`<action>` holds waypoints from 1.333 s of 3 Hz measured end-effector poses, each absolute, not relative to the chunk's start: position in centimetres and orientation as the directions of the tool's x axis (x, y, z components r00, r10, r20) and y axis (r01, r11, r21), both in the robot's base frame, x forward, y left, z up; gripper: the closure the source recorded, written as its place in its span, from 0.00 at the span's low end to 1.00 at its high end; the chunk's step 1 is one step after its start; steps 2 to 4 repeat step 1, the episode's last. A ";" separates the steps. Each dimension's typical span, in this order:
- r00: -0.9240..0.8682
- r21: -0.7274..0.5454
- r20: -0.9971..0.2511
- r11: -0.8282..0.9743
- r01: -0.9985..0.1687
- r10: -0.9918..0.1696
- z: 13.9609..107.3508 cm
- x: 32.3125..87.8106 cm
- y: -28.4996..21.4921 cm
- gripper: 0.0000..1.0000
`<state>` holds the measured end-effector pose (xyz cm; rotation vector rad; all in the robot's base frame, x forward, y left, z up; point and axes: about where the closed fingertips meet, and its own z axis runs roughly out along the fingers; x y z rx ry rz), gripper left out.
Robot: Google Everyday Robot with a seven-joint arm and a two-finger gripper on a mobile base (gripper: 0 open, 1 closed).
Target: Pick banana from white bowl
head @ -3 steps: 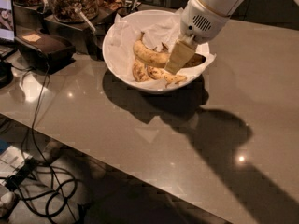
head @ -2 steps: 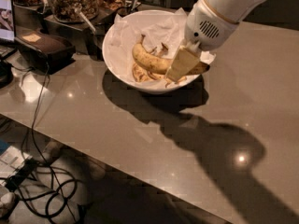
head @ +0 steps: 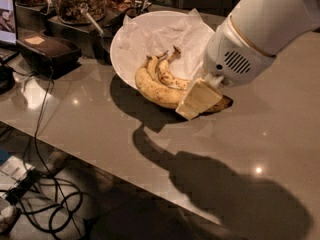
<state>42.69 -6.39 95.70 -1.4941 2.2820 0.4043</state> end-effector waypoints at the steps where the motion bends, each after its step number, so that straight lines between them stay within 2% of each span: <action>1: -0.361 0.030 -0.463 0.393 -0.919 -0.809 95.7 42.7 -6.4 1.00; 4: -0.361 0.030 -0.463 0.393 -0.919 -0.809 95.7 42.7 -6.4 1.00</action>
Offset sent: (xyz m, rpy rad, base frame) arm 0.0000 0.0000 0.0000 0.0000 0.0000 0.0000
